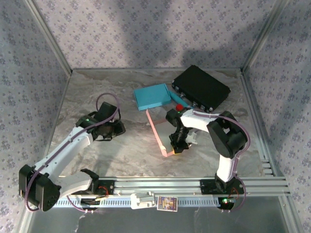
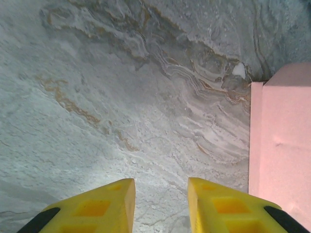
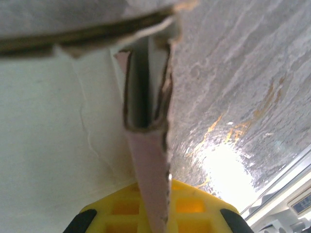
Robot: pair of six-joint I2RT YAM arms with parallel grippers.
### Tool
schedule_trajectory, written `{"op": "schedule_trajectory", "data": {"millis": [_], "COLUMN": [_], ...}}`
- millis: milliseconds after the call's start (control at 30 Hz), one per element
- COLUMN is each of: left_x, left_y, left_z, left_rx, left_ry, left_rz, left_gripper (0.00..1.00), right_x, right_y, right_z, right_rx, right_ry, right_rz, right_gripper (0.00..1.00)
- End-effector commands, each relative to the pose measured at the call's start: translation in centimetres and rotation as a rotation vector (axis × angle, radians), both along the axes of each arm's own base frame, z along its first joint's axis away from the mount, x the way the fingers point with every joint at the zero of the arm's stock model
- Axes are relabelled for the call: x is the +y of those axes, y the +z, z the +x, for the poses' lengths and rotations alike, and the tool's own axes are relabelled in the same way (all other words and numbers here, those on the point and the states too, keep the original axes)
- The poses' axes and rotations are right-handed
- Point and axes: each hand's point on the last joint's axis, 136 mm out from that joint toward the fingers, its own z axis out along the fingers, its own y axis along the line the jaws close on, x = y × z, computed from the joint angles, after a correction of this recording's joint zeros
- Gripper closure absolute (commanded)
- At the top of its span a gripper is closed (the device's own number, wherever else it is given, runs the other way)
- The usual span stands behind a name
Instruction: Fold the paper box
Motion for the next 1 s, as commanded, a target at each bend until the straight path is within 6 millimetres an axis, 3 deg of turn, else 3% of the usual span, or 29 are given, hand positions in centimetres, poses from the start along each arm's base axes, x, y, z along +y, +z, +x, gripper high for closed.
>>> {"op": "schedule_trajectory", "data": {"millis": [0, 133, 367, 600, 767, 867, 967], "left_x": [-1.3, -1.8, -2.3, -3.3, -4.3, -4.9, -5.4], "left_y": [-0.6, -1.8, -1.7, -2.5, -3.1, -3.4, -3.6], "left_z": [0.2, -0.1, 0.6, 1.1, 1.8, 2.3, 2.7], "left_rx": [0.015, 0.043, 0.024, 0.040, 0.049, 0.055, 0.059], "left_ry": [0.006, 0.014, 0.007, -0.006, -0.016, -0.024, -0.033], "left_rz": [-0.083, -0.113, -0.126, -0.151, -0.174, -0.173, -0.173], "left_gripper": [0.66, 0.68, 0.68, 0.69, 0.69, 0.69, 0.69], "right_x": [0.1, -0.3, 0.0, 0.6, 0.6, 0.7, -0.1], "right_y": [-0.8, -0.6, -1.0, 1.4, 4.0, 6.2, 8.5], "right_z": [0.0, -0.1, 0.0, 1.4, 2.6, 4.1, 5.3], "right_rx": [0.015, 0.019, 0.019, -0.072, -0.155, -0.229, -0.304], "right_ry": [-0.064, -0.053, -0.041, -0.031, -0.021, 0.029, 0.088], "right_rz": [-0.016, -0.035, -0.012, 0.024, 0.058, 0.081, 0.070], "right_gripper": [1.00, 1.00, 0.99, 0.76, 0.46, 0.38, 0.36]}}
